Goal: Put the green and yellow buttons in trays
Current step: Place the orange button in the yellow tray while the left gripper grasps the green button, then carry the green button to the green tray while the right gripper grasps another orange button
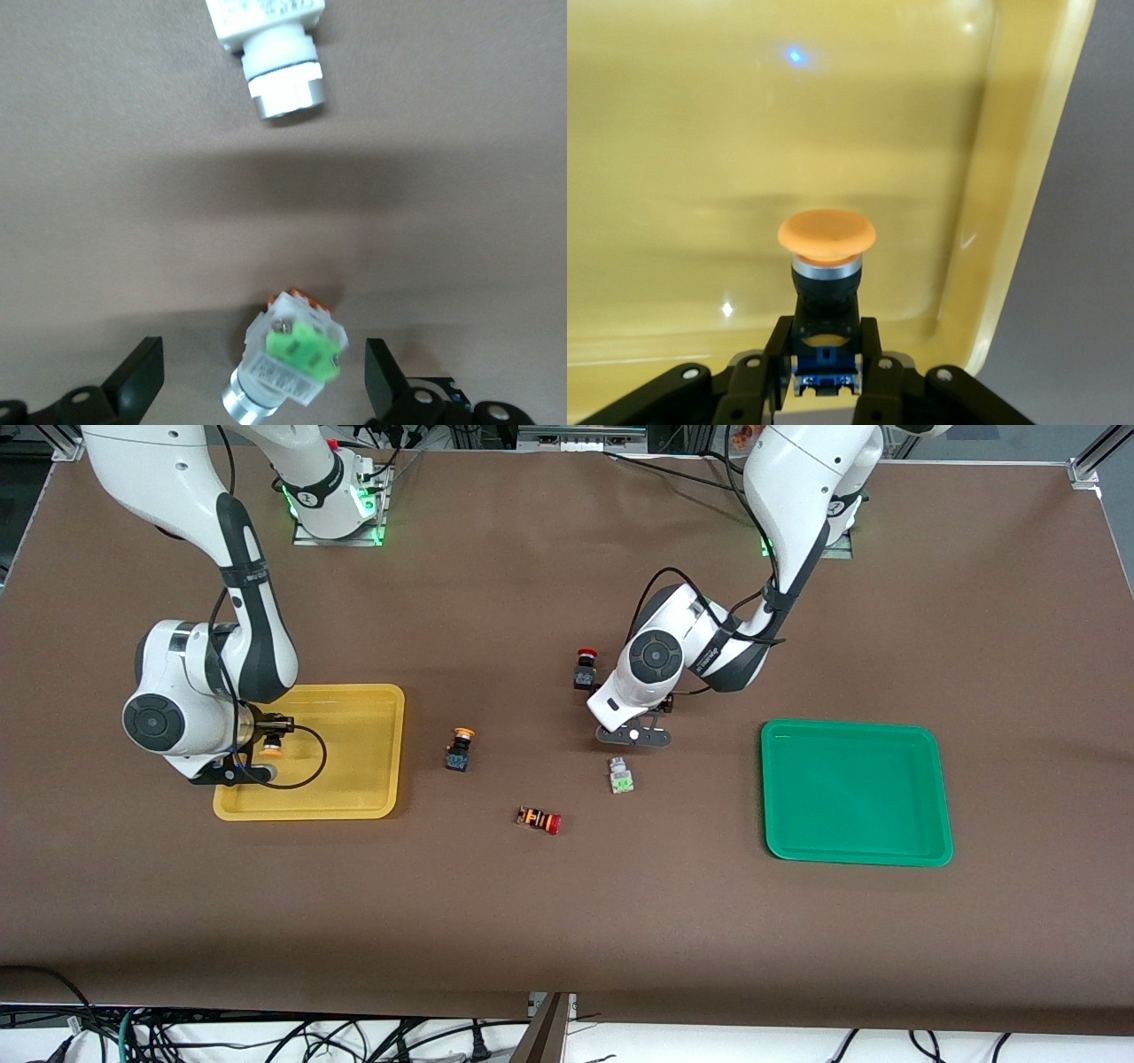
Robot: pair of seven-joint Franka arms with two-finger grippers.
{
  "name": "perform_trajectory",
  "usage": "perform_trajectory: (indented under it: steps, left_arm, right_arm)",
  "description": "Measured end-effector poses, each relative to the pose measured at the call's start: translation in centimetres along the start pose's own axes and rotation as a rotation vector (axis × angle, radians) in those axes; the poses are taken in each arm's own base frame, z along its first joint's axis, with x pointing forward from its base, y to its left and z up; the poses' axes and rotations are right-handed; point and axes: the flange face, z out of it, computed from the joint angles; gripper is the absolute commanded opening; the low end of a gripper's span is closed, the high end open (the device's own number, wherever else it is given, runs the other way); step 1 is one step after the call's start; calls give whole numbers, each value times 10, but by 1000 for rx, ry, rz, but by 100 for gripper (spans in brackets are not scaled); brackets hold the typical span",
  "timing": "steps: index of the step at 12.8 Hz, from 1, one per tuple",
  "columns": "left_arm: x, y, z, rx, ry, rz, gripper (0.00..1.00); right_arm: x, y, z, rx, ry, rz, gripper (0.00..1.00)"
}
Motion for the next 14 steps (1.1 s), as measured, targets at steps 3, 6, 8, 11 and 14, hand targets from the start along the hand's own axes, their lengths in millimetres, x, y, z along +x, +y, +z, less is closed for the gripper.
perform_trajectory:
  steps: [3,6,8,11,14]
  left_arm:
    - [-5,3,0,5,-8,7,100]
    - [-22,17,18,24,-34,40,90]
    - [-26,19,24,31,-41,46,47]
    - [-22,15,23,44,-28,54,8]
    - [-16,15,14,37,-11,52,2]
  right_arm:
    - [-3,3,17,14,2,5,57]
    - [1,1,16,20,9,5,100]
    - [9,-10,-10,40,-4,-18,100]
    - [25,-80,-86,72,25,-127,100]
    - [28,-169,-97,88,42,-95,100]
